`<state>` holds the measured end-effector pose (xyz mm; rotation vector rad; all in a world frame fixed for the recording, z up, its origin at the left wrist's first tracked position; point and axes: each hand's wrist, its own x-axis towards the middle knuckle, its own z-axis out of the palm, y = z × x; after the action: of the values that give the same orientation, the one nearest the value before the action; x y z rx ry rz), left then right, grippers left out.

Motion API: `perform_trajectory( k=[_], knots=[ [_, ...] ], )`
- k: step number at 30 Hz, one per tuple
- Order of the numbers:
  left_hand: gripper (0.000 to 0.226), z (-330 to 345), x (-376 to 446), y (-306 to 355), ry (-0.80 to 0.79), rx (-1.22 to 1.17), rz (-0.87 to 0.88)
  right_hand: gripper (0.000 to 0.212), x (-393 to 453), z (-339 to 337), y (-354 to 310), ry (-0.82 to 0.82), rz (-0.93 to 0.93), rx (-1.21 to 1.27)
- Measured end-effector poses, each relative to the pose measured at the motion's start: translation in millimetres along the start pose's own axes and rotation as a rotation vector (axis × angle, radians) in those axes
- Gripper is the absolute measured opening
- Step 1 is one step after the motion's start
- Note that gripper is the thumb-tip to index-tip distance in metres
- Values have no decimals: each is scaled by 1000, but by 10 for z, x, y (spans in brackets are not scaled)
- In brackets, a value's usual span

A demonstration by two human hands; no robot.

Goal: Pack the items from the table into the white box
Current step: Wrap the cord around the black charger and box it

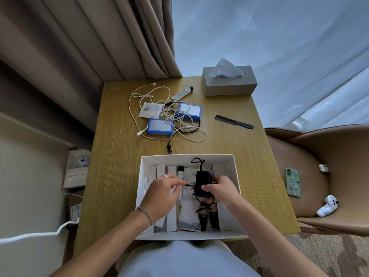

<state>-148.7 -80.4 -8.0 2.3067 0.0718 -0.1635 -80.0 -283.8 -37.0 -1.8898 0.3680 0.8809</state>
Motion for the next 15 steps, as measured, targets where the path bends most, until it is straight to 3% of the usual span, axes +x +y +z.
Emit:
perform_trajectory(
  k=[8, 15],
  knots=[
    [23, -62, -17, -113, 12, 5, -27, 31, 142, 90, -3, 215, -133, -538],
    [22, -71, -14, -131, 11, 12, -8, 33, 192, 175, -95, 298, -217, -1046]
  ],
)
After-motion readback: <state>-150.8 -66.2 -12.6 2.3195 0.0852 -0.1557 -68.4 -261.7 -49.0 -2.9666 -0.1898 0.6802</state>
